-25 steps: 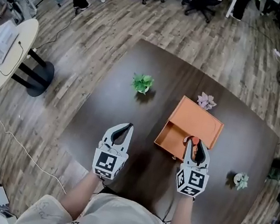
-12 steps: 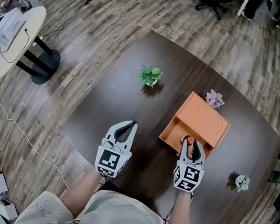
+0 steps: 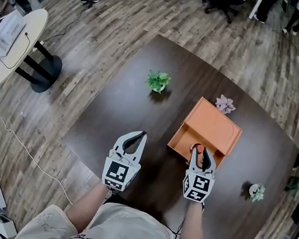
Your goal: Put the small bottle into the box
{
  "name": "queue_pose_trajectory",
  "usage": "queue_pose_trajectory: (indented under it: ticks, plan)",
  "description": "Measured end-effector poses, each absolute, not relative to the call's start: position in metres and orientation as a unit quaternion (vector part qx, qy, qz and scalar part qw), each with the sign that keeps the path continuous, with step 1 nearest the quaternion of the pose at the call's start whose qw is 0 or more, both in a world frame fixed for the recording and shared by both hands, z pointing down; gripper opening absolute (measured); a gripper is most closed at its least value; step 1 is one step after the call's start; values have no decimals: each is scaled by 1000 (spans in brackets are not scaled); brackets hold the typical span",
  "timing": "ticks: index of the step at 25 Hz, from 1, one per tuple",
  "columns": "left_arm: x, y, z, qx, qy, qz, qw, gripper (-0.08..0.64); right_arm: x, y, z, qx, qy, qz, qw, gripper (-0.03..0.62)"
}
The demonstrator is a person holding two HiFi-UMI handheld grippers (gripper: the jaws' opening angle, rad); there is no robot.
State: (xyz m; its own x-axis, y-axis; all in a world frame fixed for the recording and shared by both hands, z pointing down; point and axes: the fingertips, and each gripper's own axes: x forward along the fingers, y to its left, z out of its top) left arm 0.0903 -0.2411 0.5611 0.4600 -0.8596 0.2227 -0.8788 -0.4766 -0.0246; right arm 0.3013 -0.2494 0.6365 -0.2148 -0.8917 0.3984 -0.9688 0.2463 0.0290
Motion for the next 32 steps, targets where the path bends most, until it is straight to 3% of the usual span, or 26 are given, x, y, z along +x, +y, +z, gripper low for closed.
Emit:
queue_pose_trajectory:
  ticks: [9, 11, 14, 32]
  plan:
    - [92, -241, 552, 855, -508, 101, 37, 2, 302, -249, 637, 603, -770, 125, 168, 140]
    - [92, -242, 550, 856, -506, 100, 35, 2, 301, -249, 635, 604, -770, 131, 161, 189]
    - [88, -246, 545, 855, -508, 96, 30, 2, 302, -253, 622, 611, -768, 124, 148, 208]
    - [99, -265, 501, 891, -453, 40, -15, 2, 340, -222, 508, 702, -707, 25, 75, 213]
